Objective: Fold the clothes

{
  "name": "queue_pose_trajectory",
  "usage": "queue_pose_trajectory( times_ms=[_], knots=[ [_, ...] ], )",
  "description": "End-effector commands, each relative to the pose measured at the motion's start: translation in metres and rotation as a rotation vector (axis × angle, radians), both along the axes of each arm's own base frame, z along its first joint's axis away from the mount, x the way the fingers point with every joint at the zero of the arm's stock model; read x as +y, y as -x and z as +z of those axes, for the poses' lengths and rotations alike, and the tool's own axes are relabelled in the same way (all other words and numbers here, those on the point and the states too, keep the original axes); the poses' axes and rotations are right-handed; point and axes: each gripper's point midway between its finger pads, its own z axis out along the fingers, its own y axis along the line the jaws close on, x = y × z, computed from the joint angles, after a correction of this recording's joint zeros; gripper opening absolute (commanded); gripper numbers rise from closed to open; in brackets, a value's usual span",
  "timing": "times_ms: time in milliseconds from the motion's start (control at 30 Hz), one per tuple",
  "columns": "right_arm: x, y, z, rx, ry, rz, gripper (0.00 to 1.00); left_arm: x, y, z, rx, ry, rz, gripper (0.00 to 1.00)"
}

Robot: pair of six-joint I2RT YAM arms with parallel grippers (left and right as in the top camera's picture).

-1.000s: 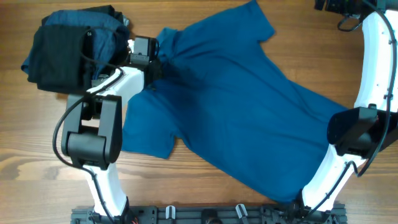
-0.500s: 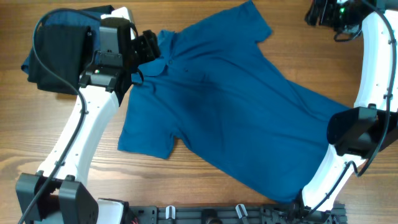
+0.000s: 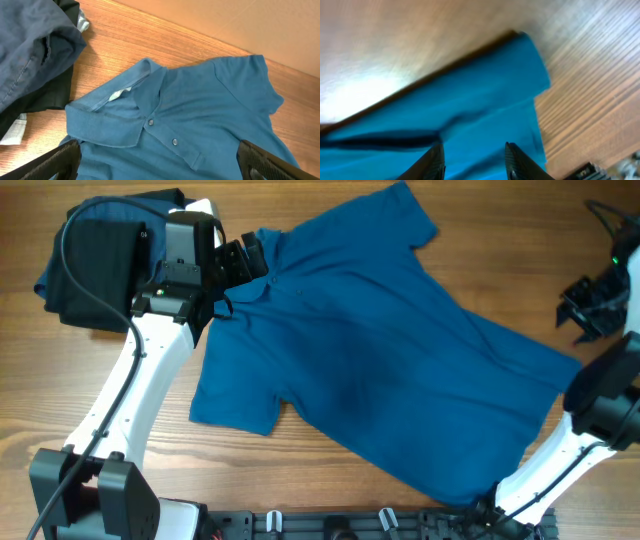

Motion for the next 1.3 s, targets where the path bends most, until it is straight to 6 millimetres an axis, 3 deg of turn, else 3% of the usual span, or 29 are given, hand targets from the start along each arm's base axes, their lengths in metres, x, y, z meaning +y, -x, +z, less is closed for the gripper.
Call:
queue_pose_trajectory(
  times_ms=[0,233,467,733,933,1133,1267],
  knots=[
    [-0.002,0.010,-0.015,-0.022,-0.114,-0.057,0.37,-0.003,0.001,-0.003,0.006,0.006,-0.013,1.00],
    [-0.010,0.024,-0.028,-0.116,-0.063,-0.186,0.35,-0.003,0.001,-0.003,0.006,0.006,-0.012,1.00],
    [0.002,0.047,-0.007,-0.305,0.053,-0.201,0.45,-0.003,0.001,-0.003,0.006,0.006,-0.013,1.00],
    [0.015,0.067,-0.063,-0.262,0.031,-0.239,0.36,-0.003,0.001,-0.003,0.006,0.006,-0.013,1.00],
    [0.006,0.064,-0.075,-0.292,0.085,-0.252,0.37,-0.003,0.001,-0.003,0.006,0.006,-0.013,1.00],
    [0.012,0.070,-0.095,-0.305,0.081,-0.329,0.37,-0.003,0.001,-0.003,0.006,0.006,-0.013,1.00],
    [0.011,0.067,-0.096,-0.320,0.088,-0.338,0.38,-0.003,0.001,-0.003,0.006,0.006,-0.013,1.00]
  ],
)
